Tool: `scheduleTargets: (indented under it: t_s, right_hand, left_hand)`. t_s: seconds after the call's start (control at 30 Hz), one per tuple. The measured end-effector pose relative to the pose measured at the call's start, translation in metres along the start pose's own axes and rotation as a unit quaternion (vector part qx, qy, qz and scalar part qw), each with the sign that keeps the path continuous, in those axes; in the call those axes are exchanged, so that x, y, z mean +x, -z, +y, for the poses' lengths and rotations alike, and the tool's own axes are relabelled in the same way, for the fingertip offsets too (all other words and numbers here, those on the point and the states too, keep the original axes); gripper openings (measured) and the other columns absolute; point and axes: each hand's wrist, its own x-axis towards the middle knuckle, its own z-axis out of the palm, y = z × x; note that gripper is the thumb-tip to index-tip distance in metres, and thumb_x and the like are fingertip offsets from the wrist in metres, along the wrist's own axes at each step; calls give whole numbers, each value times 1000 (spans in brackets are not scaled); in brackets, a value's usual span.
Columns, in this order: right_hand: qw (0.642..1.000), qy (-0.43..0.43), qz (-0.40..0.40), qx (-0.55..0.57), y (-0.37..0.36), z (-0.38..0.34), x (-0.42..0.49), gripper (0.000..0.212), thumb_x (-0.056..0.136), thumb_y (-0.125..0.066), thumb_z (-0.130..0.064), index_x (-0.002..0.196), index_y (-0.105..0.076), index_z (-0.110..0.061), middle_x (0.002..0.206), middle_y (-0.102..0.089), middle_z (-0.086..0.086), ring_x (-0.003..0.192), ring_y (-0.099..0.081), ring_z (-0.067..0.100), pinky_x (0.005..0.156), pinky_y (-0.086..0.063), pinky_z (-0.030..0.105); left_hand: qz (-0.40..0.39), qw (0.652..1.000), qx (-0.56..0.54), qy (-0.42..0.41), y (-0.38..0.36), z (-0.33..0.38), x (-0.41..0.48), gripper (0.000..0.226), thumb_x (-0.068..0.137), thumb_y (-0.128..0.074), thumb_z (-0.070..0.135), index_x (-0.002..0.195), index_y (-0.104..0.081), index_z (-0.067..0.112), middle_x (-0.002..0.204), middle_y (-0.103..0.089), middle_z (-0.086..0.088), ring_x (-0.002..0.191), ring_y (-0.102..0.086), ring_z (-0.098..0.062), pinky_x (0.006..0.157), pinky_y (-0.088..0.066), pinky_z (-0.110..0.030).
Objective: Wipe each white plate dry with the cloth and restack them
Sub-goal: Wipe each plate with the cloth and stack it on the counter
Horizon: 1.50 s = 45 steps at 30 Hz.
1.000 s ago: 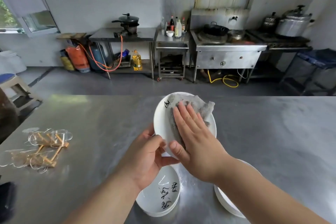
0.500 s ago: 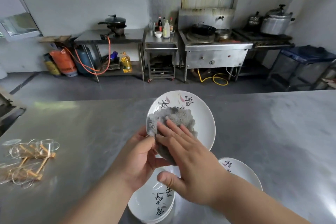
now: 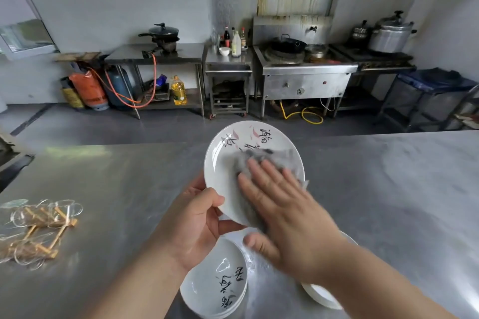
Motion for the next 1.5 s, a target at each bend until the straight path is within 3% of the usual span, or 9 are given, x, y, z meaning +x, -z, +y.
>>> scheduleTargets:
  t_s: [0.13, 0.33, 0.4, 0.57, 0.77, 1.0, 1.17, 1.27, 1.5]
  right_hand:
    - [991, -118, -27, -53, 16, 17, 6, 105, 83, 10, -85, 165, 12, -20, 170, 25, 4, 156, 27, 22, 129, 4, 46]
    - [999, 13, -2, 36, -16, -27, -13, 103, 92, -10, -85, 167, -9, -15, 175, -1, 8, 162, 4, 26, 131, -6, 48]
    - [1000, -6, -3, 19, -12, -15, -9, 101, 92, -7, -83, 167, -11, -15, 174, -1, 7, 162, 3, 25, 131, -8, 47]
    - [991, -134, -14, -16, 2, 19, 6, 102, 84, 12, -82, 164, 13, -19, 169, 27, 3, 154, 33, 21, 128, 12, 44]
    - [995, -20, -11, 100, -27, -21, -12, 101, 93, -5, -84, 167, -7, -15, 174, 5, 6, 160, 13, 19, 131, -2, 44]
    - [996, -81, -14, 24, -2, 29, 19, 97, 88, 4, -80, 164, 13, -20, 168, 30, 1, 154, 33, 16, 128, 6, 45]
    - [990, 78, 62, 96, -5, -1, 24, 96, 97, -8, -77, 165, -6, -10, 174, 2, 14, 161, 8, 30, 129, -7, 56]
    - [985, 117, 50, 116, -11, -6, 14, 95, 97, -9, -77, 166, -8, -12, 175, -2, 9, 162, 4, 29, 129, -15, 55]
    - [994, 33, 50, 90, 9, -3, 33, 97, 93, 0, -80, 165, -5, -15, 174, 4, 10, 160, 14, 27, 129, -5, 54]
  left_hand:
    - [11, 1000, -3, -4, -3, -2, 1, 48, 78, -55, 2, 117, -79, 19, 113, -76, -22, 89, -77, -33, 68, -64, -48]
    - [63, 997, -15, -31, -5, -3, 6, 47, 75, -56, -3, 103, -84, 23, 104, -81, -13, 81, -78, -19, 53, -60, -31]
    - [60, 998, -17, -28, -2, -3, 6, 51, 75, -56, -4, 109, -82, 23, 111, -79, -15, 86, -79, -24, 59, -63, -38]
    - [41, 999, -12, -30, -1, -3, 4, 53, 78, -57, 3, 122, -77, 25, 126, -75, -16, 103, -77, -36, 73, -64, -49]
    - [107, 993, -31, -43, -5, -2, 10, 52, 85, -48, -6, 107, -83, 26, 113, -79, -14, 89, -79, -26, 60, -63, -38]
    - [8, 998, 62, 27, -5, 4, -4, 52, 78, -54, 2, 123, -75, 17, 121, -73, -28, 100, -74, -43, 74, -63, -56]
    - [-11, 997, 76, 32, -17, 7, -4, 51, 72, -55, -2, 111, -79, 20, 86, -66, -15, 73, -62, -22, 60, -59, -38]
    - [-22, 998, 49, 26, -9, 11, -6, 62, 65, -61, -3, 123, -75, 15, 93, -63, -21, 79, -60, -28, 65, -61, -45]
    - [-25, 999, 31, 36, -15, 9, -4, 51, 68, -68, 3, 117, -76, 14, 99, -69, -19, 79, -68, -24, 74, -59, -46]
